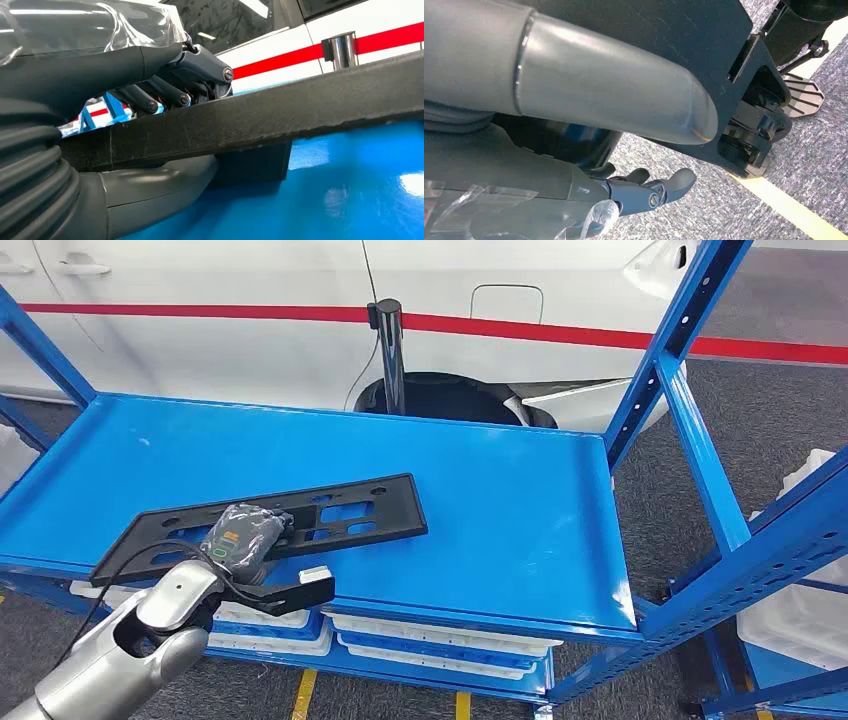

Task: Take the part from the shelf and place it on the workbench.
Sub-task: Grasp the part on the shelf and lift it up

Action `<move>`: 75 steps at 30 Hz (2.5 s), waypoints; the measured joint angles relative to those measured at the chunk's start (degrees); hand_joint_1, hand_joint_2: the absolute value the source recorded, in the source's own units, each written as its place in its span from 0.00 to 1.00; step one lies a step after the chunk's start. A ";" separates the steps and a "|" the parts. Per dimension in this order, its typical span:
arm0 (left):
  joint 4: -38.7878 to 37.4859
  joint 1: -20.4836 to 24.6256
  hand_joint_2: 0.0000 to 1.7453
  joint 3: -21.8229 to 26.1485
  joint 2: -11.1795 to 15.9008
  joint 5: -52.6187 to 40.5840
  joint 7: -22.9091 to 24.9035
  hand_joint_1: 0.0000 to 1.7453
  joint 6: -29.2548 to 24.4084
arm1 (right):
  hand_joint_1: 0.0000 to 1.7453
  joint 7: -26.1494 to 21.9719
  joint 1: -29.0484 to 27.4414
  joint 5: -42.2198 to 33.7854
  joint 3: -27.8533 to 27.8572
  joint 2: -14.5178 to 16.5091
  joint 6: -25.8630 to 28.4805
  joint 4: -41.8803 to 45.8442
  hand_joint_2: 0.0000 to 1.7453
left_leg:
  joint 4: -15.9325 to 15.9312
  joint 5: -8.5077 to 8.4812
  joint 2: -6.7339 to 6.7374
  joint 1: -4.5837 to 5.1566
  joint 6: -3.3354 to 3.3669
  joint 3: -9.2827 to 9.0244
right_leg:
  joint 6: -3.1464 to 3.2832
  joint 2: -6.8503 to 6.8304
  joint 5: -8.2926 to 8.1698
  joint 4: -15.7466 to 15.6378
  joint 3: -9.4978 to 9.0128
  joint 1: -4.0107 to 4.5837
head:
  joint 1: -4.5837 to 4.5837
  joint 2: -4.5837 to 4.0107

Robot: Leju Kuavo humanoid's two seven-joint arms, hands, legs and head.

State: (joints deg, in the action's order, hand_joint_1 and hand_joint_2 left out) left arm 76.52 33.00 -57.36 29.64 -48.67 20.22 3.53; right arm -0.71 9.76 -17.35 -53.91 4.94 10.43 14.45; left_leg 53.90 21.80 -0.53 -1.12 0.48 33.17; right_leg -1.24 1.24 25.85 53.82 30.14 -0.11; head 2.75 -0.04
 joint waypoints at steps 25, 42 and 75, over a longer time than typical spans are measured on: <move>9.57 0.50 1.00 12.84 -0.22 33.66 -3.57 1.00 -21.83 | 0.00 -0.56 -0.28 -1.84 -0.05 -0.24 1.27 0.00 0.00 | 0.00 -0.02 0.01 -0.01 -0.02 -0.13 | 0.03 0.00 0.01 0.00 -0.09 0.01 | 0.00 0.00; 31.53 8.25 1.00 27.86 2.97 29.72 5.62 1.00 -29.56 | 0.00 0.05 0.20 -3.22 0.01 -0.83 2.31 -0.02 0.00 | -1.81 -1.20 0.39 -0.69 1.40 -1.04 | -1.97 -0.48 8.29 16.84 6.69 -0.69 | -0.32 0.00; 41.42 2.67 1.00 30.94 6.08 23.26 7.75 1.00 -31.74 | 0.00 2.40 0.25 -5.51 1.32 -5.60 3.55 -0.83 0.00 | -0.28 -0.35 0.87 0.34 1.83 0.14 | -1.49 -0.70 4.07 11.95 3.50 -0.57 | -0.75 0.00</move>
State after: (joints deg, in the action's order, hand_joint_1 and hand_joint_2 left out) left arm 117.94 35.66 -26.42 35.71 -25.41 27.97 -28.22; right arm 1.69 10.01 -22.86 -52.59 -0.66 13.97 13.62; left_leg 53.62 21.45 0.34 -0.79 2.32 33.31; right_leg -2.73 0.54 29.92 65.77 33.65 -0.68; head 2.00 -0.04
